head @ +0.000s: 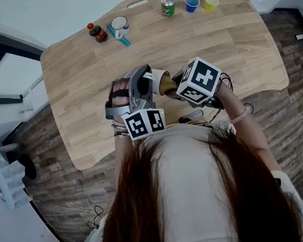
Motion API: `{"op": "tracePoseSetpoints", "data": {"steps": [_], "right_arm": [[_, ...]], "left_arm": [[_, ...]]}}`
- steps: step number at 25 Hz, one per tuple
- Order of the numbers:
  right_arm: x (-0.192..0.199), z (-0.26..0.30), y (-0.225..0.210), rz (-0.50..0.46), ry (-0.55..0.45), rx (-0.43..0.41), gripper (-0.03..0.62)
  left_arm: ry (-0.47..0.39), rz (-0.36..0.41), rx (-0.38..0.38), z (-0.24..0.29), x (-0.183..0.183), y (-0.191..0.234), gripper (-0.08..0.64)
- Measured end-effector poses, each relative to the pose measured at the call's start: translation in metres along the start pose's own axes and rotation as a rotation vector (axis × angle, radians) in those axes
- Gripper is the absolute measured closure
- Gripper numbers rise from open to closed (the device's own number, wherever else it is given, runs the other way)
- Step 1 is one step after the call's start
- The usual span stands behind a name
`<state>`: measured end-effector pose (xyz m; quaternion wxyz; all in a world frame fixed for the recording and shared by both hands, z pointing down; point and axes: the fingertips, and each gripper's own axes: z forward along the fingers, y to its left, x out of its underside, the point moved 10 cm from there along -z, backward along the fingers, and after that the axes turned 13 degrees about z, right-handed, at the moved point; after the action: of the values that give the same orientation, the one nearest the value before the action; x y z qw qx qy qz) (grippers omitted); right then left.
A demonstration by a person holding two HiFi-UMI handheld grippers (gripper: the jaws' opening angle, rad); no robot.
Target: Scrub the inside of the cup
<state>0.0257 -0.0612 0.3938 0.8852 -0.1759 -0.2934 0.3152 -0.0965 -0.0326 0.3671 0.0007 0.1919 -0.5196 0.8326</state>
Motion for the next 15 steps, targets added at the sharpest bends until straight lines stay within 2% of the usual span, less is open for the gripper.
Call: {"op": "tracePoseSetpoints", "data": {"steps": [15], "right_arm": [[0.012, -0.001, -0.021, 0.361, -0.177, -0.408, 0.506]], "left_arm": [[-0.019, 0.006, -0.032, -0.003, 0.000, 0.004, 0.537]]}}
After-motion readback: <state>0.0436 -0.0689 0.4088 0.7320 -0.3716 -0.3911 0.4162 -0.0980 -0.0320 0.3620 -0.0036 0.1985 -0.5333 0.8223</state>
